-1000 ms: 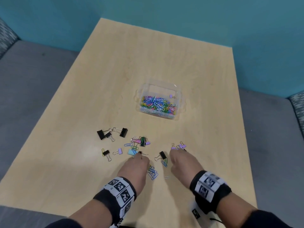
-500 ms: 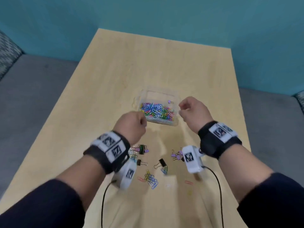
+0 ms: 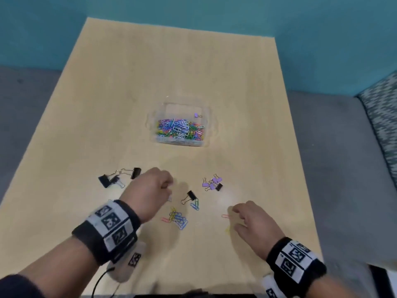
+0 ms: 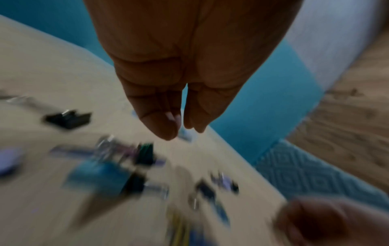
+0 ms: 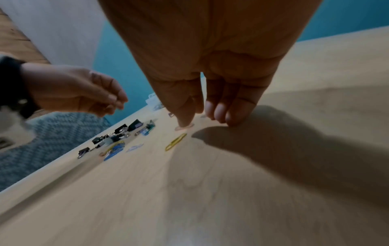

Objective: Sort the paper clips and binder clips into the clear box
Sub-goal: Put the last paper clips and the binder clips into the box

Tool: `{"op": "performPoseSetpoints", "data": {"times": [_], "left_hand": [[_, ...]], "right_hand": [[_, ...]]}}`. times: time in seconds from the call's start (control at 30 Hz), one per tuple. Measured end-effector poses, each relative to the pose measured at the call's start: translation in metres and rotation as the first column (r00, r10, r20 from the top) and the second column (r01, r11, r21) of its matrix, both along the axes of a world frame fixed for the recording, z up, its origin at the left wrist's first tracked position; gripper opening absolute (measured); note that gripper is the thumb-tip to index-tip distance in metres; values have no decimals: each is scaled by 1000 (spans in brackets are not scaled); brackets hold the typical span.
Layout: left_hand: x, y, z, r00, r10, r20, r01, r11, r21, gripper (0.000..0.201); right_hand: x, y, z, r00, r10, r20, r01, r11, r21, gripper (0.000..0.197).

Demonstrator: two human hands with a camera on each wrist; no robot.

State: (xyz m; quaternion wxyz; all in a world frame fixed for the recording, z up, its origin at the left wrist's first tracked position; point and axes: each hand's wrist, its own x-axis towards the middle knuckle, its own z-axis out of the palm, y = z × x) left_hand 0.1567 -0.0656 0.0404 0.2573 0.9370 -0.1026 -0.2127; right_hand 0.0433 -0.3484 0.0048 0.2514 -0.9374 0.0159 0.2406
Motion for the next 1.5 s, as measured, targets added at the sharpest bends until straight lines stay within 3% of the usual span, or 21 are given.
{"op": "performPoseSetpoints", "data": {"times": [0.03,0.13,0.23,0.3,0.37,0.43,0.5,0.63,0.8,0.93,1.1,1.23,1.3,1.5], "left_hand": [[-22,3,-9,999,-36,-39,37,999,37,14],[-70,12,-34,991,-116,-61,120,990,71,49],[-90,8,-46,988,-150,28,148,986,78,67],[-89,1,-50,986,-145,85,138,987,80,64],[-82,-5,-52,987,-141,71,137,988,66,48],[-75,-10,-54,978,-183,103,175,981,85,29],[-71,-14,-55,965,-233,119,220,969,112,23],[-68,-18,-51,947,-298,123,280,949,143,30],[-67,-20,-50,956,-281,82,266,951,156,28],[-66,-23,-49,958,-284,42,271,942,196,15],[-64,-27,-46,970,-244,9,237,949,206,26],[-66,-31,-42,980,-199,-5,196,958,208,27],[-67,-33,-41,984,-175,-19,175,963,207,27],[-66,-35,-38,985,-169,-32,171,956,237,26]], "right_hand": [[-2,3,-2,1000,9,27,-9,1000,-5,35],[0,11,-5,996,66,65,-64,997,-31,35],[4,18,-4,981,188,50,-186,982,-45,36],[6,19,-2,973,231,24,-229,972,-45,37],[9,21,0,959,283,8,-281,955,-94,34],[14,28,0,949,314,11,-310,942,-131,22],[22,39,-1,952,305,22,-300,946,-125,8],[30,48,3,979,202,5,-202,978,-59,4],[13,33,7,993,100,-57,-105,988,-111,18],[5,48,3,996,87,7,-87,994,-67,21],[13,74,7,997,72,25,-68,988,-137,13],[19,88,11,992,124,-10,-123,976,-177,40],[21,90,13,992,122,-16,-123,978,-171,43],[21,97,10,992,121,-47,-128,968,-216,30]]}}
